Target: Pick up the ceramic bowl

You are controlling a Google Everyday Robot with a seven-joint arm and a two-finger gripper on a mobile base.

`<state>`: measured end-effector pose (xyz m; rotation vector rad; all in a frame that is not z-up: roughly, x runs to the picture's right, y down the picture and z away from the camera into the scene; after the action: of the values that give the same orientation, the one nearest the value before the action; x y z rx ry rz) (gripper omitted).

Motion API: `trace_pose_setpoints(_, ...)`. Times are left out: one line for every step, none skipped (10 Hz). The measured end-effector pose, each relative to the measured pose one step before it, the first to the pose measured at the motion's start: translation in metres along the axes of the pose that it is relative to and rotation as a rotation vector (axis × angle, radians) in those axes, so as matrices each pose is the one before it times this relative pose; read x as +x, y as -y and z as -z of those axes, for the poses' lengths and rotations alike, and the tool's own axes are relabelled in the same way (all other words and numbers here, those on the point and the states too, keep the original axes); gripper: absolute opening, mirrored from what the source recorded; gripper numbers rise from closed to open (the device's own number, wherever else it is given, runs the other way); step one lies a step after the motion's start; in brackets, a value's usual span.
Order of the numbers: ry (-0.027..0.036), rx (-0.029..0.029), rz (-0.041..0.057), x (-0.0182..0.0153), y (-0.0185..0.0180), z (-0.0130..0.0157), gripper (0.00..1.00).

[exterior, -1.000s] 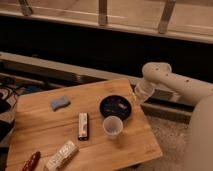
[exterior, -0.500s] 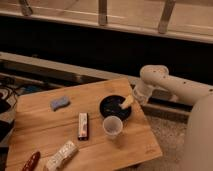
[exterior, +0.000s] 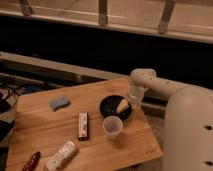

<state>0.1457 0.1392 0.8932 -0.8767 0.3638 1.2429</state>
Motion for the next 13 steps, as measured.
trace_pose_setpoints(-0.01102, -0.00229, -0.01339, 0.0001, 0.0042, -0.00748, 0.78)
trace_pose_setpoints(0.00286, -0.00071, -0.00032, 0.00109, -0.00136, -0.00335, 0.71)
trace_pose_setpoints(0.00398, 0.00448, 0.00066, -0.00069, 0.00056, 0.00065, 0.59)
trace_pose_setpoints(0.00297, 0.00711, -0.00029, 0.00029, 0.00331, 0.00215, 0.49)
trace_pose_setpoints(0.00251, -0.0014, -0.00289, 0.0004, 0.00131, 0.00106, 0.41)
trace_pose_setpoints(0.00047, -0.00038, -0.00112, 0.00005, 0.00022, 0.00149, 0.31)
trace_pose_setpoints(-0.00591, -0.00489, 0.00207, 0.00138, -0.00196, -0.00124, 0.19)
trace_pose_setpoints(0.00143, 0.00266, 0.00381, -0.00199, -0.00145, 0.0018, 0.11)
trace_pose_setpoints(-0.0021, -0.00199, -0.00021, 0.00042, -0.00068, -0.00013, 0.04)
trace_pose_setpoints(-0.00904, -0.00343, 0.00417, 0.00155, -0.00006, 0.0044, 0.0)
trace_pose_setpoints(-0.00719, -0.01166, 0.0065, 0.00036, -0.0016, 0.00833, 0.0)
trace_pose_setpoints(-0.00587, -0.01066, 0.00723, 0.00032, -0.00375, 0.01042, 0.0)
trace_pose_setpoints(-0.00708, -0.00989, 0.00567, 0.00094, -0.0025, 0.00738, 0.0)
